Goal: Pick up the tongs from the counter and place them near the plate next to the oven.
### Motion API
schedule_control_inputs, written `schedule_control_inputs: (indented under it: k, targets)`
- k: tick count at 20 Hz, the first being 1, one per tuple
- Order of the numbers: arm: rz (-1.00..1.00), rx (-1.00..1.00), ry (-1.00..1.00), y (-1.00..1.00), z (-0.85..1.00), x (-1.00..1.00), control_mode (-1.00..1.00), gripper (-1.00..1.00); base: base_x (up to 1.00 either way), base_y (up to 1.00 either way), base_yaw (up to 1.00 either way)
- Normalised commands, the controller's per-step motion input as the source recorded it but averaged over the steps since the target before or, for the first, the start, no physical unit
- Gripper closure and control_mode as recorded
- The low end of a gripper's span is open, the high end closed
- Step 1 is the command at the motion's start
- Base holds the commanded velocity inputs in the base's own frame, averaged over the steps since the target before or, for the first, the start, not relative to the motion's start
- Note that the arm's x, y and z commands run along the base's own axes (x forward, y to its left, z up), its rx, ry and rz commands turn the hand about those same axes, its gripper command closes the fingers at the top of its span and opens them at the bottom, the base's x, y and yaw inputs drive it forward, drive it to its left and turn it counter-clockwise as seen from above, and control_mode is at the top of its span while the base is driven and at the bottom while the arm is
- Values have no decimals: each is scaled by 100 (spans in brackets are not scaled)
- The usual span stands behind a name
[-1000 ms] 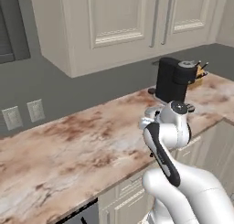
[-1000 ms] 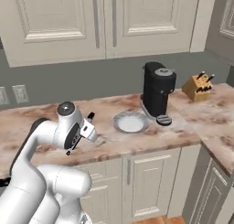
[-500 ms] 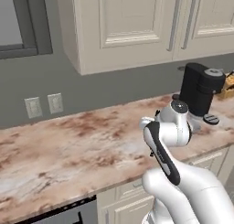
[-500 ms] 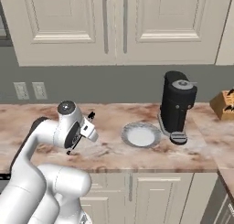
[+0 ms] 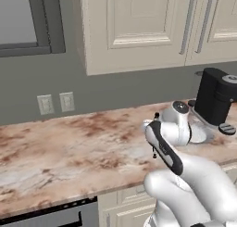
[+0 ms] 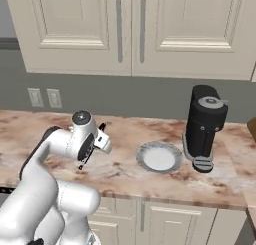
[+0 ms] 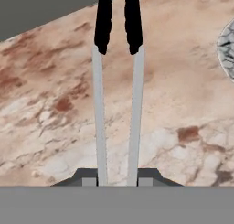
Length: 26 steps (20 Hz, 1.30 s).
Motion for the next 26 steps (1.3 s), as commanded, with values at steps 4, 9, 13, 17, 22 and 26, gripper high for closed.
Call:
schedule_control_inputs:
  k: [4, 9, 13, 17, 22, 26]
  targets:
    - [22, 0, 34, -30, -44, 80, -100, 100, 0, 0, 0]
    - [6, -6, 28, -20, -40, 41, -100, 100, 0, 0, 0]
    - [0, -10, 7, -29, -43, 19, -100, 100, 0, 0, 0]
    - [0, -4, -7, -23, -41, 9, -100, 100, 0, 0, 0]
    - [1, -3, -18, -12, -46, 0, -100, 100, 0, 0, 0]
    - [0, -2, -7, -18, -37, 9, -100, 100, 0, 0, 0]
